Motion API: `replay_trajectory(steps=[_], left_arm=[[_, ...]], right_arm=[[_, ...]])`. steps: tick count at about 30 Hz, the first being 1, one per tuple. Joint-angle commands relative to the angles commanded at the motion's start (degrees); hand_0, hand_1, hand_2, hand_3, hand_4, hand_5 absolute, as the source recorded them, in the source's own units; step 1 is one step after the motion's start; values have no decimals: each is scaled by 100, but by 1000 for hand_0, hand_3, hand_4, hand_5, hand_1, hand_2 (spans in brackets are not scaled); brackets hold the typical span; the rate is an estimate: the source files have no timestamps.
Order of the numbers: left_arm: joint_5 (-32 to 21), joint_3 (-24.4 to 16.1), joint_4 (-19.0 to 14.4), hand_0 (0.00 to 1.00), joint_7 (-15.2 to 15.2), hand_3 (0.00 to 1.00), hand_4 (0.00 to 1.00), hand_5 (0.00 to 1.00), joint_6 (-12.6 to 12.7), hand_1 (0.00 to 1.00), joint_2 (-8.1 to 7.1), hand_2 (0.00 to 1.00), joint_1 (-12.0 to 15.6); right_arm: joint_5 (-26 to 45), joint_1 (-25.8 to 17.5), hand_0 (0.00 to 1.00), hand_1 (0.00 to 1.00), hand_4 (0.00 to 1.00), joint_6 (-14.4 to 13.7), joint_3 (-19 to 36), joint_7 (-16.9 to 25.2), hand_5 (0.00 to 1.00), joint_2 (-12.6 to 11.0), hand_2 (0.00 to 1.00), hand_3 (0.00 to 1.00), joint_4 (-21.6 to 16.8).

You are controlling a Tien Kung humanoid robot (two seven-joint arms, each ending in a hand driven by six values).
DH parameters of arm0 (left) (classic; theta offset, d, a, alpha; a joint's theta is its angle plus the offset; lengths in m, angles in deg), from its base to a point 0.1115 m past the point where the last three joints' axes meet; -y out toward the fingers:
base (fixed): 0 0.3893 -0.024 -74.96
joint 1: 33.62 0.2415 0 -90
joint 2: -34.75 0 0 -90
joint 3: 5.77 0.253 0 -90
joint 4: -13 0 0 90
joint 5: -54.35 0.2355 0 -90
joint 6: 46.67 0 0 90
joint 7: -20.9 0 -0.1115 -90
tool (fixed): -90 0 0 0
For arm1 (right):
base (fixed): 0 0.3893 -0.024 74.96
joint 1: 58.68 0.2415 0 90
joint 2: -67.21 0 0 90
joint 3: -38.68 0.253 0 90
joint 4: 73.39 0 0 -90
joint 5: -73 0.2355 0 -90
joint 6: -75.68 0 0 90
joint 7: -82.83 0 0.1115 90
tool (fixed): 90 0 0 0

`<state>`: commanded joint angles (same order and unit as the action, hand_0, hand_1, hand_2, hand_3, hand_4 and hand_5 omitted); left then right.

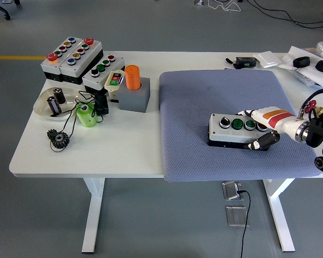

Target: Pick up the button,place it on the desk,press the button,press the button

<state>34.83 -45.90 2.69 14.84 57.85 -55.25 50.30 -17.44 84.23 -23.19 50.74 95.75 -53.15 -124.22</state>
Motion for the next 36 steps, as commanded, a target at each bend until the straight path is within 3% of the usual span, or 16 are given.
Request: replay_trajectory(steps=[11, 12, 17, 18, 23, 24, 29, 30, 32, 35, 36], left_arm=[[-9, -26, 0, 676, 5, 592, 368, 955, -5, 747, 0, 776, -36], [-13, -24, 0, 676, 5, 590, 368, 956, -7, 747, 0, 775, -38], [4, -62, 0, 676, -2, 590, 368, 956, -11, 747, 0, 775, -65], [3, -65, 0, 676, -4, 589, 369, 957, -12, 747, 0, 775, -67], [8, -97, 0, 676, -13, 589, 369, 957, -23, 747, 0, 775, -94], [6, -97, 0, 676, -13, 590, 369, 957, -26, 747, 0, 775, -99], [18, -98, 0, 676, -10, 590, 369, 957, -28, 747, 0, 775, -110], [29, -111, 0, 676, -11, 589, 367, 956, -25, 747, 0, 774, -113], [13, -104, 0, 676, -14, 589, 367, 956, -29, 747, 0, 774, -114], [37, -108, 0, 676, -9, 589, 367, 956, -22, 747, 0, 774, -123], [28, -99, 0, 676, -10, 588, 367, 955, -24, 747, 0, 774, -123]], right_arm=[[-21, 68, 841, 719, 916, -24, 72, 48, 333, -48, 871, 998, -45], [-21, 71, 902, 787, 930, -8, 77, 40, 328, -52, 922, 998, -49], [36, 11, 902, 787, 930, 29, 261, 68, 328, -177, 922, 998, -238], [59, -9, 924, 827, 931, 32, 289, 71, 323, -201, 949, 998, -265], [496, -286, 924, 827, 931, -67, 939, 109, 323, -658, 949, 998, -1012], [618, -332, 898, 760, 921, -155, 1067, 153, 324, -744, 923, 926, -1184], [981, -505, 898, 760, 921, -549, 1443, 174, 324, -1012, 923, 926, -1786], [1098, -553, 472, 239, 770, -580, 1515, 85, 415, -1079, 408, 769, -1894], [1369, -602, 472, 239, 770, -518, 1553, -131, 415, -1167, 408, 769, -1995], [1665, -648, 472, 239, 770, -199, 1450, -430, 415, -1273, 408, 769, -1982], [1706, -666, 243, 2, 711, -36, 1415, -554, 491, -1307, 181, 718, -1981]])
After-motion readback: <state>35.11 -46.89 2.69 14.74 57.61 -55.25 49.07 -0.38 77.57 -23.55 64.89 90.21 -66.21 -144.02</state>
